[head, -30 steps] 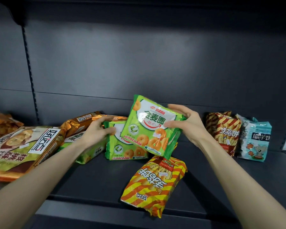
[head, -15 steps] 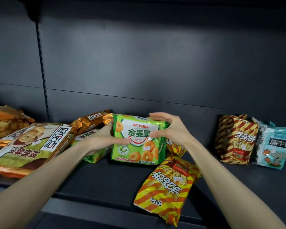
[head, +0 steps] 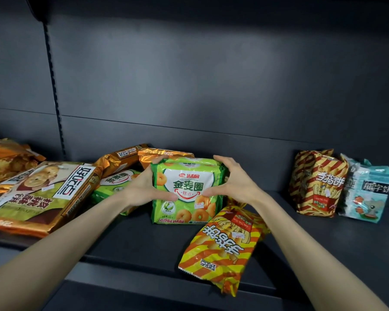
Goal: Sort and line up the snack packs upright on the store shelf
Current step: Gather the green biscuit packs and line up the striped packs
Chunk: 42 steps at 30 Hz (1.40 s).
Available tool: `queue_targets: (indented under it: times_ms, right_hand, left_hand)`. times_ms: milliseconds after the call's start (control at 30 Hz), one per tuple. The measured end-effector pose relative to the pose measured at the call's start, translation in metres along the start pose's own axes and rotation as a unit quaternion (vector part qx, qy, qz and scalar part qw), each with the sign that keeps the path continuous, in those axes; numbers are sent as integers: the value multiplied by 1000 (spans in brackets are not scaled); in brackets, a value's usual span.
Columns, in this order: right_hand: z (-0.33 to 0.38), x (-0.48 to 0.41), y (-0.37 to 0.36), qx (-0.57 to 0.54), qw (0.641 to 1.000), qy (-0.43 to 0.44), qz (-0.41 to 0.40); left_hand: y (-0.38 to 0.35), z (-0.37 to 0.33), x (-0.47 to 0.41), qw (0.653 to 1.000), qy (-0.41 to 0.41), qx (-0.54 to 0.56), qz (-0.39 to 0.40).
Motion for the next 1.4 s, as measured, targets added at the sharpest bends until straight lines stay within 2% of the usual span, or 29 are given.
queue_targets:
  times_ms: [167, 367, 567, 667, 767, 833, 933, 1000, 1133, 1200, 1400]
  right_hand:
    - [-8, 0, 6, 9, 999, -4, -35]
    - [-14, -4, 6, 37, 997, -6, -74]
    - [-11, -8, 0, 47, 994, -11, -94]
    - [-10, -8, -4, 54, 993, -16, -99]
    - [-7, -10, -7, 65, 993, -22, -96]
    - [-6, -10, -9, 78, 993, -22, -91]
    - [-4, -8, -13, 86, 993, -24, -74]
    - [-2, -7, -13, 90, 993, -33, -72]
    - [-1, -6, -10, 106, 989, -33, -93]
    - [-1, -5, -8, 104, 988, -38, -104]
    - [-1, 2, -4, 114, 983, -62, -132]
  left_hand:
    - [-15, -3, -11, 999, -14, -28, -31]
    - [-21, -2, -21, 984, 23, -155, -86]
    - [-12, 3, -2, 958, 11, -265, -108]
    - [0, 6, 14, 916, 6, -376, -137]
    - [16, 11, 29, 859, 95, -475, -166]
    - [22, 15, 36, 848, 158, -481, -159]
    - [21, 18, 39, 853, 185, -472, -123]
    - [23, 21, 35, 861, 153, -474, -102]
    - [31, 25, 31, 923, 76, -371, -69]
    - [37, 25, 31, 940, 44, -333, -58]
    - [42, 30, 26, 947, -21, -315, -56]
Point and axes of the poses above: each hand's wrist, its own x-axis away from the middle knuckle, its own y-axis out of the back of the hand, z = x × y, the point moved 1 cm from there along -x, towards the middle knuckle, and after that the axes turned 7 degrees about -y, right-handed, at the moved point
